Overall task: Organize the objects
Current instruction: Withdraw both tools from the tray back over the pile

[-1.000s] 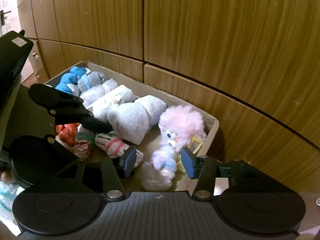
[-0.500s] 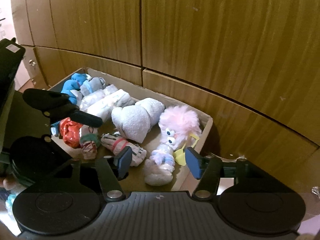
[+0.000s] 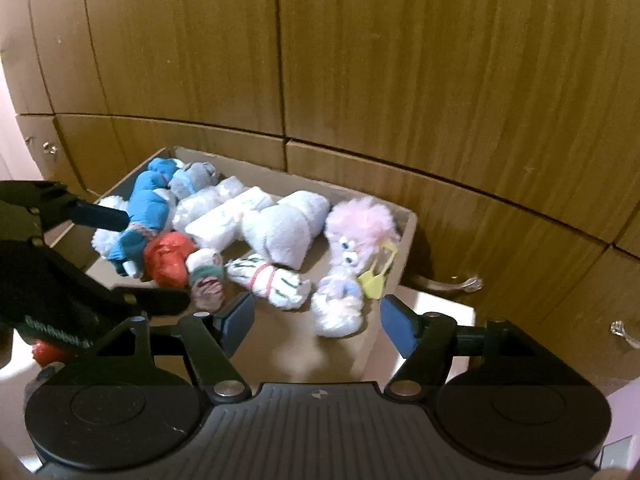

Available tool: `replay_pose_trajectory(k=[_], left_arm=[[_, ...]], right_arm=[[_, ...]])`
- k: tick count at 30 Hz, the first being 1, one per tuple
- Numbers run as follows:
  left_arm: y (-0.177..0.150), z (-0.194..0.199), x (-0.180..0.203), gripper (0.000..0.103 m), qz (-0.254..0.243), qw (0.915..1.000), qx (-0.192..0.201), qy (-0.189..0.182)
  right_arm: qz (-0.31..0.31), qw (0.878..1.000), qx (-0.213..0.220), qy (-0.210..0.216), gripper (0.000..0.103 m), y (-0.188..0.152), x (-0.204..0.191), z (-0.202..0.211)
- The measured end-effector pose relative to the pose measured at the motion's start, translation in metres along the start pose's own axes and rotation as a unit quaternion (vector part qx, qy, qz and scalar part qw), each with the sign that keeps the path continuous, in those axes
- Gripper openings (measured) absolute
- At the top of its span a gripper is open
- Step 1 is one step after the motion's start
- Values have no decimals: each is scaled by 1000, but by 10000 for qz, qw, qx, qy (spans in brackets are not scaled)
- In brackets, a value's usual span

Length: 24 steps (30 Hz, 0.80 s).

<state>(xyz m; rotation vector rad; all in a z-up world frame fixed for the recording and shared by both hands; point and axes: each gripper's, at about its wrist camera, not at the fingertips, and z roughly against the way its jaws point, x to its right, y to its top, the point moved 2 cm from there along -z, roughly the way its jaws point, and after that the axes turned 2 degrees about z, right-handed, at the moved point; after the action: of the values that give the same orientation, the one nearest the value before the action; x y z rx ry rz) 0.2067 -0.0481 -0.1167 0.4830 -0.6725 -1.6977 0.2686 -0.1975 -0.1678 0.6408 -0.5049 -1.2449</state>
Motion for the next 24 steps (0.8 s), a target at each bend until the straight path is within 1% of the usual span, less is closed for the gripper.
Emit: replay_pose_trajectory(k=[2, 4, 6, 8, 12, 19, 24], left_arm=[[-1, 7, -6, 100, 119, 9999, 52, 9], [-1, 10, -7, 100, 106, 9999, 79, 77], [-2, 15, -9, 100, 130, 9998, 97, 89], [-5, 30, -16, 101, 174, 9997, 131, 97], [-14, 37, -24, 101, 242, 9995, 98, 175], [-29, 41, -43, 101, 383, 9987, 31, 327], [-38, 52, -56, 101, 470, 9979, 116, 436]], right_arm=[[-23, 10000, 13, -8, 77, 0, -6, 1], [-63, 10000, 31, 33, 81, 0, -11, 4], [-91, 10000, 29, -1, 82, 0, -16, 5], [-139, 9999, 45, -20, 82, 1, -21, 7], [-202, 9998, 85, -19, 85, -1, -31, 13], [-228, 9997, 87, 0, 86, -7, -48, 19], [-339, 9994, 112, -12, 86, -11, -51, 24]])
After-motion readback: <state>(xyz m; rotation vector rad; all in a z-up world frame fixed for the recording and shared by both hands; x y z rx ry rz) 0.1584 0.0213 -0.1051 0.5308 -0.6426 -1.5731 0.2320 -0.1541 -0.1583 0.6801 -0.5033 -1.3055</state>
